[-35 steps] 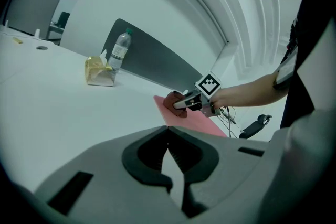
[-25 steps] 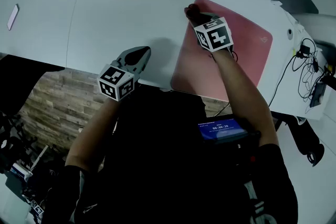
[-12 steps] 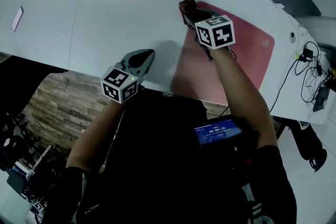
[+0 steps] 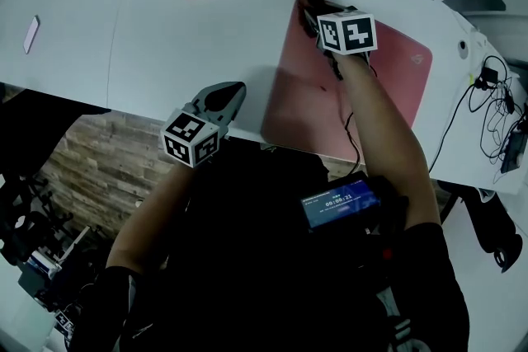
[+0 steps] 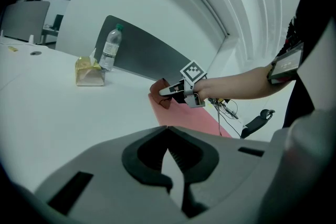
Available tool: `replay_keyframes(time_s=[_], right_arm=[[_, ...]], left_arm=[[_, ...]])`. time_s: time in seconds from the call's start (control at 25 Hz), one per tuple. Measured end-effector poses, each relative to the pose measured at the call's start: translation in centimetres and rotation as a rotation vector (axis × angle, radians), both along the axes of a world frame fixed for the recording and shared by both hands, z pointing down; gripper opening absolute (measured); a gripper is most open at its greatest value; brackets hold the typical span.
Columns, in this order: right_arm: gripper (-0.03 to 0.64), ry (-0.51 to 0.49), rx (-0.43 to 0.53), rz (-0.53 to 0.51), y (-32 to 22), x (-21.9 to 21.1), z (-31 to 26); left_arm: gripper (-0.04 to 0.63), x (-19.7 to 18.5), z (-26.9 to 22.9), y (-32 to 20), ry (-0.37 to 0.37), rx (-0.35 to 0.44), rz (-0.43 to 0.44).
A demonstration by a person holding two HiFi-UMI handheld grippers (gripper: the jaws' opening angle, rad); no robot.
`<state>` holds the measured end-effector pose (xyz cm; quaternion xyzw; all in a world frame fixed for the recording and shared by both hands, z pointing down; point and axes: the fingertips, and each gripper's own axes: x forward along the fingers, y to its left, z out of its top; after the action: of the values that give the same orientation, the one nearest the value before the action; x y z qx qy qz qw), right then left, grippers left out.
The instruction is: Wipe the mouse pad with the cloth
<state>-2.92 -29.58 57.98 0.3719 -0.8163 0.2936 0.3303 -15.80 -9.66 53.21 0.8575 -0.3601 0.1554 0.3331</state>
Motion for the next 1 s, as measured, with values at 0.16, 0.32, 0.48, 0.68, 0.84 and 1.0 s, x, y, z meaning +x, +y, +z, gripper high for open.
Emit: replay_keyframes(time_s=[0.16,0.32,0.48,0.68,0.84,1.0], right_arm=[[0.120,0.028,0.000,0.030,0.3,3.2,0.2],[0.120,0.045,0.000,0.058,0.6,6.5,0.3],[0.120,0.057,-0.001,0.083,1.1,9.6,0.4],[0.120,0.066,-0.001,0.104,1.8,13.8,0.4],[0.120,0.072,-0.002,0.125,2.3,16.1,0.5],[0.120,0.075,-0.002,0.147,2.9,19.2,0.5]], left_arm=[[0.009,2.0,-0.3,0.0,-0.001,0.007,0.023],[0.008,4.2,-0.4,0.2,-0.001,0.010,0.048],[0.009,6.1,-0.4,0.7,-0.004,0.009,0.068],[0.008,9.2,-0.6,1.0,-0.009,0.013,0.084],[0.008,10.7,-0.6,0.9,-0.007,0.016,0.099],[0.008,13.1,-0.8,1.2,-0.007,0.024,0.114]])
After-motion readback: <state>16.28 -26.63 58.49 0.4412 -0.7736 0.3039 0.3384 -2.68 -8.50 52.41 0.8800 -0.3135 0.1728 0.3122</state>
